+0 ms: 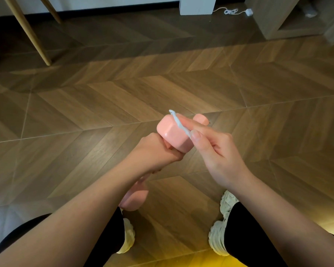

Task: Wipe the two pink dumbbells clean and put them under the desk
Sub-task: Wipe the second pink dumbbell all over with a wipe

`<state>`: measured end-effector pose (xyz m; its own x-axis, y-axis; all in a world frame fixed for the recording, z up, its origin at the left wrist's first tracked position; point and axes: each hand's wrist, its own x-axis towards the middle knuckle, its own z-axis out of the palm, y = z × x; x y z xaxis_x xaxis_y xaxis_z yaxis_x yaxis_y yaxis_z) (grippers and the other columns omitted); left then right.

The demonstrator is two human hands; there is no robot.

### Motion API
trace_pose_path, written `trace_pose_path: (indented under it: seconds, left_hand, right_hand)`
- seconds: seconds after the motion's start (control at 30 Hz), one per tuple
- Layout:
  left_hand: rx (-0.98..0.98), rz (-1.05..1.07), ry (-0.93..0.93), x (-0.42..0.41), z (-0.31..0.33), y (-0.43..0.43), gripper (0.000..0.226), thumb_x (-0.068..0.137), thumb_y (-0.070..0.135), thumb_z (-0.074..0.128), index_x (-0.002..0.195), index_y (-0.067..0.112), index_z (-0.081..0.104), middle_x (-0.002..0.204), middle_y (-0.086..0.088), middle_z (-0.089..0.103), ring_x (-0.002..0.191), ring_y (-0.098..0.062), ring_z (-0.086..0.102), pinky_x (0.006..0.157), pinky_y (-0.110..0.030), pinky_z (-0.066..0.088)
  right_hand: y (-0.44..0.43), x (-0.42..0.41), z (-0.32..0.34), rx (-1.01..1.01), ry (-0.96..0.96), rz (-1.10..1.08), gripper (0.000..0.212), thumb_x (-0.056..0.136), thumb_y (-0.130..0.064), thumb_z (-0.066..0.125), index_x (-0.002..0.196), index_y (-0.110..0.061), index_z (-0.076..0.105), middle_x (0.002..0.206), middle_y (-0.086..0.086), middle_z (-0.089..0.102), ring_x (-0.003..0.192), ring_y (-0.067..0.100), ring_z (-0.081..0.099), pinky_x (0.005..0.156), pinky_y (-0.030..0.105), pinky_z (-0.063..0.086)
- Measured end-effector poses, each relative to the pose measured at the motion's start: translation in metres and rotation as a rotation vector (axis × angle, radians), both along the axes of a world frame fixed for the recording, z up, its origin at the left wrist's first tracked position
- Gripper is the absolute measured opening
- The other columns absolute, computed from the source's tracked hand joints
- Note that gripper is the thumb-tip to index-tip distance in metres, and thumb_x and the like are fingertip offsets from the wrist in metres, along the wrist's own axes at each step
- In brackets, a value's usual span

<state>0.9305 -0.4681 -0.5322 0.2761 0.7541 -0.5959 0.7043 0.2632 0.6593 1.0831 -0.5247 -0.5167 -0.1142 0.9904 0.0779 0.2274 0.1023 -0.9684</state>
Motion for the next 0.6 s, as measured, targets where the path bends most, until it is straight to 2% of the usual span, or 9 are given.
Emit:
trace_pose_path:
  seconds: [0.07, 0.1, 0.17, 0.23, 0.3, 0.43, 0.5, 0.6]
  left_hand:
    - [-0.032, 0.015, -0.055, 0.000, 0.005, 0.000, 0.019, 0.067, 0.030, 0.068, 0.068, 0.015, 0.056, 0.045, 0.000, 0.051, 0.041, -0.019, 0.050, 0.046, -0.024, 0.042]
    - [-0.044, 0.012, -0.101, 0.000, 0.007, 0.000, 0.022, 0.067, 0.033, 0.068, 0.074, 0.015, 0.057, 0.048, 0.001, 0.053, 0.044, -0.018, 0.050, 0.048, -0.026, 0.043]
    - [-0.070, 0.017, -0.227, -0.001, 0.011, 0.000, 0.029, 0.071, 0.037, 0.072, 0.088, 0.018, 0.058, 0.056, 0.005, 0.056, 0.049, -0.014, 0.050, 0.051, -0.029, 0.044]
    - [-0.059, 0.030, -0.314, -0.001, 0.013, -0.002, 0.033, 0.078, 0.044, 0.074, 0.097, 0.022, 0.057, 0.059, 0.013, 0.060, 0.054, -0.011, 0.052, 0.052, -0.028, 0.045]
    - [-0.009, 0.036, -0.344, -0.001, 0.012, -0.005, 0.033, 0.083, 0.048, 0.071, 0.099, 0.023, 0.058, 0.060, 0.018, 0.062, 0.054, -0.009, 0.052, 0.050, -0.024, 0.043]
    - [0.108, -0.022, -0.343, -0.003, 0.011, -0.006, 0.032, 0.083, 0.047, 0.070, 0.099, 0.024, 0.056, 0.065, 0.014, 0.061, 0.049, -0.002, 0.051, 0.049, -0.019, 0.041]
    - [0.171, -0.096, -0.299, -0.005, 0.012, -0.005, 0.033, 0.083, 0.047, 0.069, 0.102, 0.024, 0.054, 0.070, 0.014, 0.059, 0.050, 0.001, 0.052, 0.053, -0.017, 0.041]
    - [0.236, -0.168, -0.225, -0.007, 0.012, -0.005, 0.038, 0.083, 0.049, 0.070, 0.108, 0.025, 0.053, 0.074, 0.016, 0.058, 0.058, 0.005, 0.055, 0.059, -0.018, 0.039]
  right_hand:
    - [0.000, 0.003, -0.001, 0.018, -0.034, -0.051, 0.043, 0.098, -0.034, 0.041, 0.130, -0.012, 0.061, 0.134, -0.002, 0.062, 0.129, 0.003, 0.052, 0.105, 0.018, 0.039]
    - [0.000, 0.004, -0.002, 0.029, -0.059, -0.078, 0.043, 0.099, -0.034, 0.041, 0.129, -0.013, 0.062, 0.127, -0.009, 0.065, 0.122, -0.001, 0.056, 0.099, 0.014, 0.041]
    - [0.001, 0.008, -0.002, 0.027, -0.095, -0.140, 0.038, 0.100, -0.035, 0.040, 0.125, -0.024, 0.066, 0.106, -0.021, 0.069, 0.103, -0.004, 0.062, 0.086, 0.015, 0.045]
    - [0.004, 0.011, -0.003, -0.006, -0.105, -0.203, 0.031, 0.099, -0.041, 0.038, 0.111, -0.042, 0.067, 0.091, -0.005, 0.074, 0.089, 0.009, 0.065, 0.078, 0.031, 0.051]
    - [0.005, 0.014, -0.004, -0.023, -0.114, -0.223, 0.029, 0.097, -0.046, 0.037, 0.101, -0.047, 0.065, 0.077, 0.003, 0.069, 0.076, 0.012, 0.060, 0.071, 0.033, 0.048]
    - [0.008, 0.013, -0.002, -0.059, -0.089, -0.243, 0.031, 0.099, -0.041, 0.037, 0.096, -0.044, 0.067, 0.073, 0.013, 0.064, 0.070, 0.008, 0.054, 0.063, 0.019, 0.043]
    - [0.010, 0.012, -0.002, -0.077, -0.058, -0.243, 0.036, 0.099, -0.045, 0.035, 0.086, -0.042, 0.069, 0.073, 0.013, 0.062, 0.072, 0.014, 0.053, 0.063, 0.027, 0.043]
    - [0.011, 0.013, -0.002, -0.089, -0.064, -0.210, 0.053, 0.095, -0.054, 0.032, 0.094, -0.020, 0.073, 0.080, 0.019, 0.064, 0.081, 0.029, 0.056, 0.070, 0.045, 0.045]
